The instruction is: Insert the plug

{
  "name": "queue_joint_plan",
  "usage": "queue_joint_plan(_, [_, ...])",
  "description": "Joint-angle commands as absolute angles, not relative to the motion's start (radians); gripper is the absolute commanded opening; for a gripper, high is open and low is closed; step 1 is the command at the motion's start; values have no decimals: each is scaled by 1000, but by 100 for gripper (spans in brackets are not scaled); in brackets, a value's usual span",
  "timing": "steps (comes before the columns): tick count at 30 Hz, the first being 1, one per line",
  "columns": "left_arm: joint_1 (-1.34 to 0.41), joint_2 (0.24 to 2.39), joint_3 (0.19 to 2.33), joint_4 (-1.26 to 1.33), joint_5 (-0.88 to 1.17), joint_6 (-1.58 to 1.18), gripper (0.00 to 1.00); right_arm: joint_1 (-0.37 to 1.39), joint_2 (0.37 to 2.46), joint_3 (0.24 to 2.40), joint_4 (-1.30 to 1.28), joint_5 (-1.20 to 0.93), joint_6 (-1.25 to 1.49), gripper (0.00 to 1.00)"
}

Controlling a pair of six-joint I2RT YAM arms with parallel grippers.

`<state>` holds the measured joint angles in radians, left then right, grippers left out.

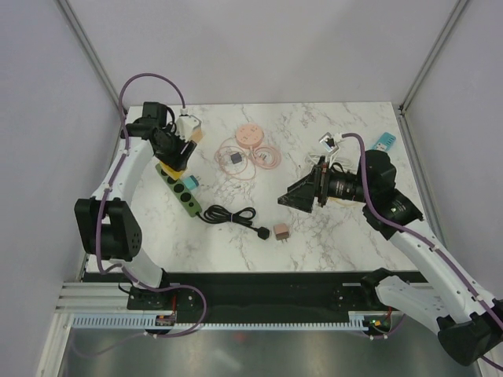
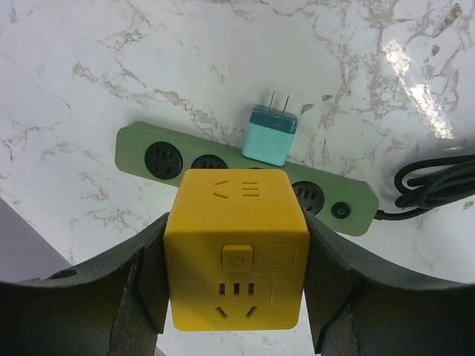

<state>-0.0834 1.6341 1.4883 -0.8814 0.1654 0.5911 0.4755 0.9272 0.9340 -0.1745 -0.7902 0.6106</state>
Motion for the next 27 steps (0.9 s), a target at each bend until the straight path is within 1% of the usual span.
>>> queue_joint_plan(1, [-45, 1672, 1534, -900, 188, 652, 2, 474, 942, 927, -173, -697, 554, 98])
queue_joint_plan(3, [-28, 1683, 1531, -902, 227, 656, 2, 474, 953, 922, -172, -689, 558, 98])
queue_joint_plan(6, [-22, 1729, 1545, -908, 164, 686, 2, 474, 969, 910, -157, -680, 580, 98])
queue_joint_plan(11, [-8, 1811, 1591, -919, 198, 695, 2, 474, 983, 874, -98, -675, 618, 98])
queue_joint_plan(18, [-2, 1838, 1575, -925, 117, 727, 2, 476, 1014, 854, -44, -669, 661, 98])
queue_joint_plan(19, [-2, 1836, 1581, -927, 130, 729, 2, 476, 1015, 854, -41, -669, 658, 98])
queue_joint_plan(20, [39, 1835, 1588, -927, 149, 733, 2, 476, 1017, 848, -38, -669, 660, 98])
queue_joint_plan(21, [44, 1833, 1591, -925, 182, 739, 2, 476, 1022, 845, -34, -663, 661, 98])
queue_joint_plan(27, [70, 1819, 1563, -933, 231, 818, 2, 476, 1052, 808, 35, -661, 713, 98])
